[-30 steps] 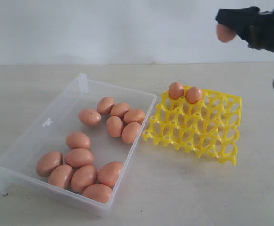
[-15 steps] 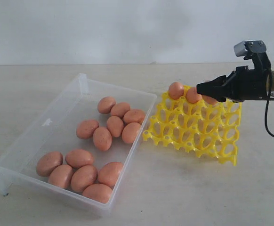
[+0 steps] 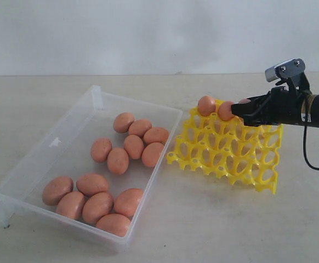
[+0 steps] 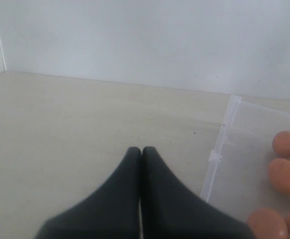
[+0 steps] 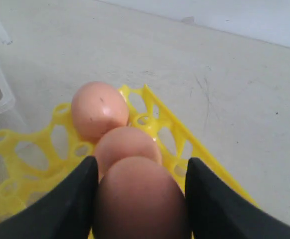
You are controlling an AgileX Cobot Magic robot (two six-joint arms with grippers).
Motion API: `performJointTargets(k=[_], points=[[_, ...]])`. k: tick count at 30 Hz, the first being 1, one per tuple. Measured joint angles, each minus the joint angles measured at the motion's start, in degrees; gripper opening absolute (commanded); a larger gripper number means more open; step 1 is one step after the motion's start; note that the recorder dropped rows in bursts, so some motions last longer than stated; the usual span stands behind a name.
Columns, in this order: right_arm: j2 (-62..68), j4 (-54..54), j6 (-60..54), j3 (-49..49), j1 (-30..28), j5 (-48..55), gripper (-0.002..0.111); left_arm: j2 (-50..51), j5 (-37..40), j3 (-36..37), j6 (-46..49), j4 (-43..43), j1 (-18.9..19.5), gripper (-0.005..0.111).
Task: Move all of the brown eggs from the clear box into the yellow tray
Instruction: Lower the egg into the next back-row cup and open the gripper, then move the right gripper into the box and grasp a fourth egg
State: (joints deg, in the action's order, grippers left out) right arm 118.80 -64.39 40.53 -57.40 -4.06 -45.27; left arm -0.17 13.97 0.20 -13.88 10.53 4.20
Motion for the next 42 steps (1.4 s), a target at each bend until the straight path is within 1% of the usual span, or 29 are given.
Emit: performJointTargets(k=[3,6,8,10,11,12,13,14,15,17,29,33,34,35,37,40,42], points=[[0.0,3.55,-3.15,0.0,0.0,-0.68,-0.001,0.0,0.0,0.0,0.0,0.0,0.0,-0.004],[0.0,5.0,-3.8,0.0,0.0,-0.65,-0.001,0.0,0.0,0.0,0.0,0.0,0.0,-0.004],[0.0,5.24,-4.0,0.0,0.0,-0.65,0.002,0.0,0.0,0.0,0.0,0.0,0.0,-0.004],[0.0,5.32,-4.04,0.0,0.0,-0.65,0.009,0.0,0.0,0.0,0.0,0.0,0.0,-0.004],[0.0,5.32,-4.04,0.0,0.0,-0.65,0.02,0.0,0.0,0.0,0.0,0.0,0.0,-0.004],[0.0,5.47,-4.04,0.0,0.0,-0.65,0.026,0.0,0.0,0.0,0.0,0.0,0.0,-0.004],[0.0,5.47,-4.14,0.0,0.0,-0.65,0.038,0.0,0.0,0.0,0.0,0.0,0.0,-0.004],[0.0,5.47,-4.14,0.0,0.0,-0.65,0.042,0.0,0.0,0.0,0.0,0.0,0.0,-0.004],[0.0,5.47,-4.14,0.0,0.0,-0.65,0.049,0.0,0.0,0.0,0.0,0.0,0.0,-0.004],[0.0,5.47,-4.14,0.0,0.0,-0.65,0.054,0.0,0.0,0.0,0.0,0.0,0.0,-0.004],[0.0,6.47,-3.63,0.0,0.0,-0.7,0.054,0.0,0.0,0.0,0.0,0.0,0.0,-0.004],[-1.02,8.27,-1.01,0.13,0.0,-4.02,0.053,0.0,0.0,0.0,0.0,0.0,0.0,-0.004],[-1.98,8.54,-0.29,0.13,0.0,-5.45,0.052,0.0,0.0,0.0,0.0,0.0,0.0,-0.004],[-3.0,9.13,0.45,0.13,0.0,-6.8,0.048,0.0,0.0,0.0,0.0,0.0,0.0,-0.004],[-6.14,9.95,2.24,0.13,0.0,-10.59,0.034,0.0,0.0,0.0,0.0,0.0,0.0,-0.004],[-11.76,10.81,3.83,0.13,1.04,-14.18,0.001,0.0,0.0,0.0,0.0,0.0,0.0,-0.004],[-15.36,10.77,3.83,0.13,2.77,-14.08,0.0,0.0,0.0,0.0,0.0,0.0,0.0,-0.004]])
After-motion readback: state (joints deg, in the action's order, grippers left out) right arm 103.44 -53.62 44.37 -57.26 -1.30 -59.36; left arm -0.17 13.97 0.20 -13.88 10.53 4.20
